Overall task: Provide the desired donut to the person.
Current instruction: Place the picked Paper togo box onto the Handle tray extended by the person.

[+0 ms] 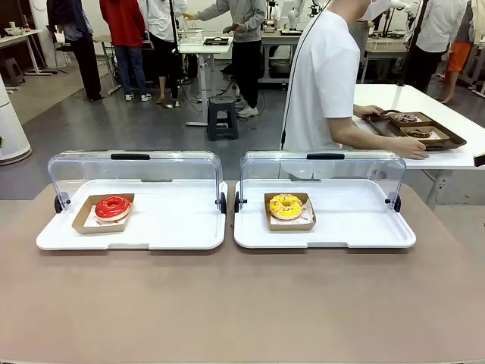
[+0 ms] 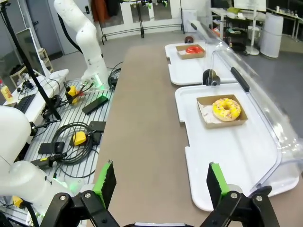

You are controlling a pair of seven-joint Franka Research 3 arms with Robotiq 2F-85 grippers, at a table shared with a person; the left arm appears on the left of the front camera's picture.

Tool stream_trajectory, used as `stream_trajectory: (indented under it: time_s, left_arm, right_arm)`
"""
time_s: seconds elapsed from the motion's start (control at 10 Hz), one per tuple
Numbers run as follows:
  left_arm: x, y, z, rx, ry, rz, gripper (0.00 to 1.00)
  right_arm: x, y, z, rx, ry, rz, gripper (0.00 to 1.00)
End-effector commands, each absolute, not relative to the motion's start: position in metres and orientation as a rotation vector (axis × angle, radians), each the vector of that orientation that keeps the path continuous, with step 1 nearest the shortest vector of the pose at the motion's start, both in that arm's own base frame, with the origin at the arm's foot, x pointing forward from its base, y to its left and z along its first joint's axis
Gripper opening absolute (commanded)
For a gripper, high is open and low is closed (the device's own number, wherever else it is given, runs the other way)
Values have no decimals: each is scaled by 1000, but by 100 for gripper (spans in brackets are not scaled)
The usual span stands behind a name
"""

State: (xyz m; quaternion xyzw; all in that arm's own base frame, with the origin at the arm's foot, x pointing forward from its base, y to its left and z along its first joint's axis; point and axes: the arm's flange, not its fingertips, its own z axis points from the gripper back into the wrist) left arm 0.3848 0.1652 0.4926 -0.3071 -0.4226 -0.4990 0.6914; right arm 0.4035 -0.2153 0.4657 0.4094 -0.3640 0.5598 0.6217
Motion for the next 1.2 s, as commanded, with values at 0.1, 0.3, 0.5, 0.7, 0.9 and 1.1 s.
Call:
stream_trajectory:
  time_s: [0.1, 0.3, 0.5, 0.7, 0.9, 1.1]
  left_arm:
    - [384, 167, 494, -692, -953, -1119, 100]
    - [384, 167, 494, -692, -953, -1119, 100]
    - [384, 167, 494, -692, -953, -1119, 100]
    - [384, 167, 494, -692, -953, -1119, 100]
    - [384, 167, 494, -692, -953, -1119, 100]
    - [384, 167, 494, -692, -953, -1119, 100]
  right_arm:
    - [404, -215, 466, 941, -836, 1286, 100]
    - [404, -215, 466, 941, -836, 1286, 100]
    - [404, -215, 466, 941, -836, 1286, 100]
    - [404, -215, 466, 941, -836, 1286, 100]
    - [404, -215, 466, 941, -836, 1286, 100]
    - [404, -215, 466, 941, -836, 1286, 100]
